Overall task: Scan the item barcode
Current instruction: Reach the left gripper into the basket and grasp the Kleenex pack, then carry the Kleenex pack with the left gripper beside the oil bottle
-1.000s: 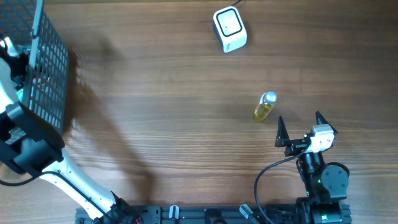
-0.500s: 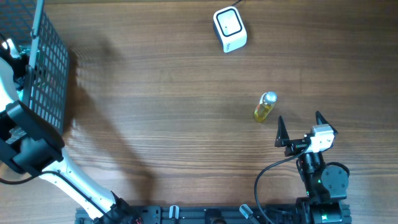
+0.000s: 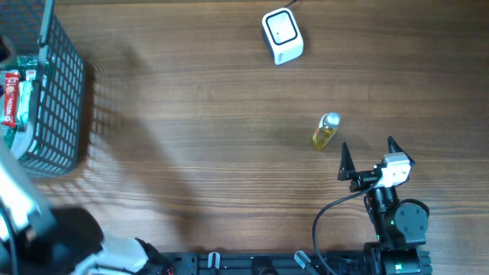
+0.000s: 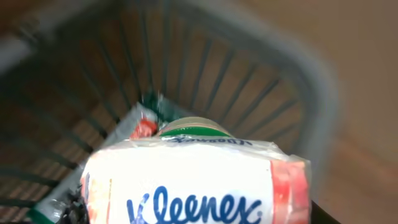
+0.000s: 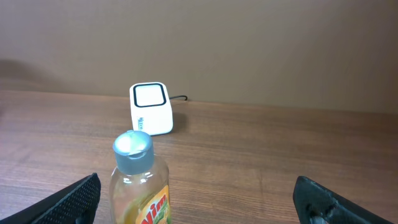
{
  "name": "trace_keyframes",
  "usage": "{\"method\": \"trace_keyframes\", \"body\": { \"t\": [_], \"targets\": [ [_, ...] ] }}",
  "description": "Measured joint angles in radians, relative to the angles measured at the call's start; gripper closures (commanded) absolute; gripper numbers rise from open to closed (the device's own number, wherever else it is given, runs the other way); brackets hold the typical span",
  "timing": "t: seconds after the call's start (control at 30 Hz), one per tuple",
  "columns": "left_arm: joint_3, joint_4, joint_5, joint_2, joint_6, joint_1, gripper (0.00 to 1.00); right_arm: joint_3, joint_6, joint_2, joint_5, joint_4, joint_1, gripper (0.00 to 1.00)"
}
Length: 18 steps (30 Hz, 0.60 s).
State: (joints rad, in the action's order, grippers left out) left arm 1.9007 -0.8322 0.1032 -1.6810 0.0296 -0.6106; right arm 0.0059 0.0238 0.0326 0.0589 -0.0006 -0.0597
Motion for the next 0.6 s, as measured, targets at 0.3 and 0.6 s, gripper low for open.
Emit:
{"method": "trace_keyframes", "body": {
  "t": [0.3, 0.6],
  "targets": [
    [0.0, -0.216, 0.018, 0.303, 0.07, 0.225, 0.56, 0.0, 0.0, 0.0, 0.0, 0.0, 0.0, 0.0],
    [-0.23, -0.27, -0.021, 0.3, 0.169, 0.721, 0.57, 0.0, 0.0, 0.0, 0.0, 0.0, 0.0, 0.0]
  ]
}}
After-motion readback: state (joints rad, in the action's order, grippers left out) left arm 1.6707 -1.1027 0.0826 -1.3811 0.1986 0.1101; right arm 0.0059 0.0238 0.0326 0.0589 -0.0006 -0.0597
